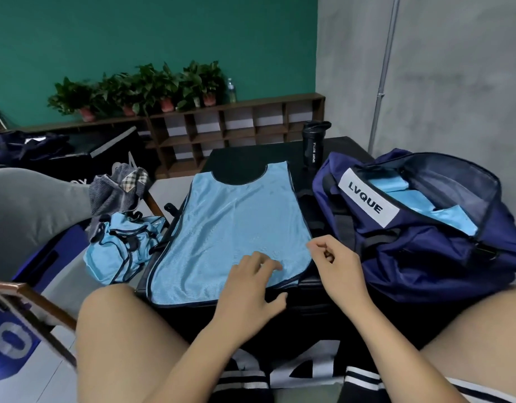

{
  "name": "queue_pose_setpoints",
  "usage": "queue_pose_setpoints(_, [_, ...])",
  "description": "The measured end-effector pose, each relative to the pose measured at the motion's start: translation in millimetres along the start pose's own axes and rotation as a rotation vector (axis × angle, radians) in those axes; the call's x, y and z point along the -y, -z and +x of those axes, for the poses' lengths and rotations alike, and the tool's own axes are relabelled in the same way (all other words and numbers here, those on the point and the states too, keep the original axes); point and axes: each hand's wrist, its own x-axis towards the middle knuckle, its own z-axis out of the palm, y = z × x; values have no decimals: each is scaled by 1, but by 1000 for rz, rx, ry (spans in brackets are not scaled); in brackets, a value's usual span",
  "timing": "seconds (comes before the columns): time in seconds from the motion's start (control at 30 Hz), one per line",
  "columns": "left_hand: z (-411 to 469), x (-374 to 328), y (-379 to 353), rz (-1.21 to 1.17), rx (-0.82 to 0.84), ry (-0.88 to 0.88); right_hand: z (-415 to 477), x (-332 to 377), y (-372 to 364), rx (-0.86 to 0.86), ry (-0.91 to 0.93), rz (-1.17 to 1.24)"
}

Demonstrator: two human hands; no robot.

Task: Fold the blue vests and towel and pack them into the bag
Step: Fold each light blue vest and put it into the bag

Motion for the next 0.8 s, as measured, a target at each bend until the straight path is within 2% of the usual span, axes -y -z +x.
queue_pose_setpoints(0.17, [13,-11,-20,43,21,-16,-1,2,1,16,-2,-23])
queue_pose_setpoints(0.33, [14,-4,-21,-13,-79,20,-5,0,4,83,2,-93])
queue_pose_setpoints(0.47, [21,-10,-10,-289,-131,187,-7,-1,5,158,77,-220])
queue_pose_setpoints(0.57, [25,-16,-4,-468,-166,314,-10,-3,2,213,190,-409])
queue_pose_setpoints(0.8, [23,-16,-3,-494,-155,308,-10,-2,-17,78,382,-590])
